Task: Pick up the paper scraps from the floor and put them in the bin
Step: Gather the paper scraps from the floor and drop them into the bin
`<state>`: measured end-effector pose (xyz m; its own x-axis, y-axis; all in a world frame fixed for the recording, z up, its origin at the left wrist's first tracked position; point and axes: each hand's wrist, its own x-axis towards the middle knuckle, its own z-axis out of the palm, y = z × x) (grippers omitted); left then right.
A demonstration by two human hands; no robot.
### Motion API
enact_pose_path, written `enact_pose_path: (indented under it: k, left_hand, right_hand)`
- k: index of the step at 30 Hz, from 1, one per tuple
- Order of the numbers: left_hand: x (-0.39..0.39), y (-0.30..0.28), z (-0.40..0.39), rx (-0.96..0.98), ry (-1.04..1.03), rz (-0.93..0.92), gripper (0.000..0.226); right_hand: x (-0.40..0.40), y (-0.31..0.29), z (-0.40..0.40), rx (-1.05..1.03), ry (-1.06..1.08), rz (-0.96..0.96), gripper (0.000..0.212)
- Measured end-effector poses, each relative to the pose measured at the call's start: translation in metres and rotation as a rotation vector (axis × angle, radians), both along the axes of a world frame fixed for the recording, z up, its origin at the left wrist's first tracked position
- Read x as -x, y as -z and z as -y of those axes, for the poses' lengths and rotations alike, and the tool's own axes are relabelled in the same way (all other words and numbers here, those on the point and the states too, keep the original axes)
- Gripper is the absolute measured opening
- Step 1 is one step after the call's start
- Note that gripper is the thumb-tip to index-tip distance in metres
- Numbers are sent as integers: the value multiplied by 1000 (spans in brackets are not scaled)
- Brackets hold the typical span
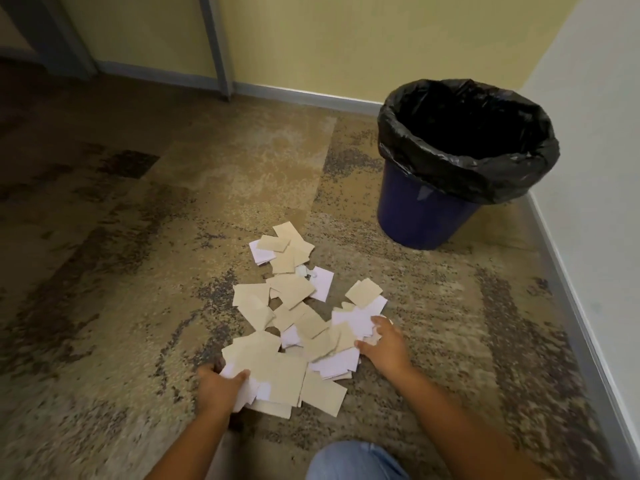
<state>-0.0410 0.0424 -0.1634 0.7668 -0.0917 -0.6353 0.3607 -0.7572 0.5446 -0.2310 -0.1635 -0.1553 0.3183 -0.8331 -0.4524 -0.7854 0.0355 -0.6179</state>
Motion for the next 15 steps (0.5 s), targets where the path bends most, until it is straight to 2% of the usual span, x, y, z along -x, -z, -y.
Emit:
enact_pose_path:
  k: [2, 4, 11, 15]
  left_hand:
    - [4, -10, 3, 96, -124, -76, 56]
    - [7, -21, 3, 161, -192, -121, 47]
    - [23, -64, 2, 308, -325, -215, 38]
    - [32, -84, 11, 370, -429, -264, 7]
  right_hand:
    - [1, -7, -1, -68, 131, 100, 47]
    - [4, -15, 1, -142, 218, 160, 42]
    - [15, -47, 8, -216, 263, 187, 49]
    - [7, -49, -3, -339, 199, 156, 57]
